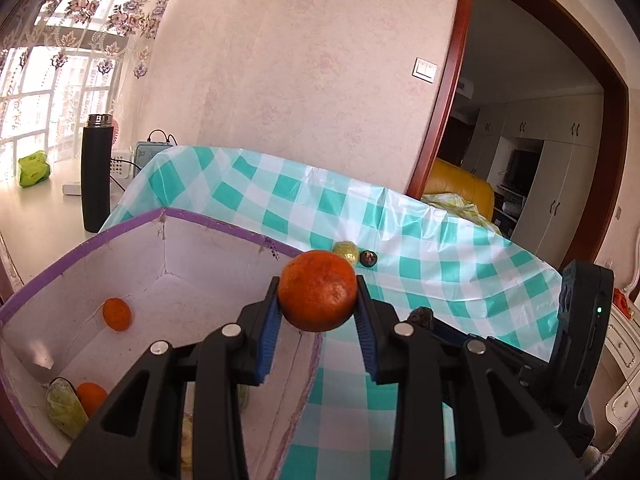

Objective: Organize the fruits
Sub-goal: 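Carry the orange and dark fruit over the box with both tools, then open the left tool releasing the orange while the right tool releases the dark fruit, then move both tools back to the last two fruits, then grasp the last dark round fruit with the right tool, then grasp the wrapped yellow pomelo with the left tool, then carry the pomelo and dark fruit over the box with both tools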

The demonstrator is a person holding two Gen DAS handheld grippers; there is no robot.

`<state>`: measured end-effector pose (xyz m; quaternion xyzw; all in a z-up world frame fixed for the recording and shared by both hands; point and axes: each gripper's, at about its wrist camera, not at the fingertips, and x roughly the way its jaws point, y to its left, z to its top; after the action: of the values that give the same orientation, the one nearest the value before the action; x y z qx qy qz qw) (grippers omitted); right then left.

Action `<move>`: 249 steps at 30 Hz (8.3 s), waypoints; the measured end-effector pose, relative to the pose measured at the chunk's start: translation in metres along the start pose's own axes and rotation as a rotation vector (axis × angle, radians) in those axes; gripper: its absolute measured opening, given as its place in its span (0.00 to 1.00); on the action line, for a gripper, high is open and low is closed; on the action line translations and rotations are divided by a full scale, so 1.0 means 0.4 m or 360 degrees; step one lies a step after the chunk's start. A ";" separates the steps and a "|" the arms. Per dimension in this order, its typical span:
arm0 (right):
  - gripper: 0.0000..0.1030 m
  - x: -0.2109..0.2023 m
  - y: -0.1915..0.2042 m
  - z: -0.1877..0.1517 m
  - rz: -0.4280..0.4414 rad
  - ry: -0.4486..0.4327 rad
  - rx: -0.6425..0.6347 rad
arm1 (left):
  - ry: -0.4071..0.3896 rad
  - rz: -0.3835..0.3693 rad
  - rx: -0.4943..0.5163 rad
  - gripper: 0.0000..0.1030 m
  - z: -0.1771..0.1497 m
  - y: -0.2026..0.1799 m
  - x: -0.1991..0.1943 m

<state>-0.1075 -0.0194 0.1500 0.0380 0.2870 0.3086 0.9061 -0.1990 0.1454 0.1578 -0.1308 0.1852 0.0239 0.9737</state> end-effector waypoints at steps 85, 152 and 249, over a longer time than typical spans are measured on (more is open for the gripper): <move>0.85 0.204 -0.623 0.003 0.0822 0.0167 0.1477 | 0.0531 -0.0119 0.0079 0.98 -0.094 -0.240 0.277; 0.38 0.317 -0.700 0.043 -0.0473 0.0277 0.0568 | 0.0730 0.0342 -0.0120 0.94 -0.020 -0.257 1.016; 0.38 0.016 -0.305 -0.177 -0.0190 0.0235 0.0419 | 0.0334 -0.0137 0.0301 0.58 -0.262 -0.238 0.181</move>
<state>-0.0764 -0.1218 0.0582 0.1167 0.3926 0.2160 0.8864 -0.1599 0.0258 0.0606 -0.0482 0.2814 -0.0493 0.9571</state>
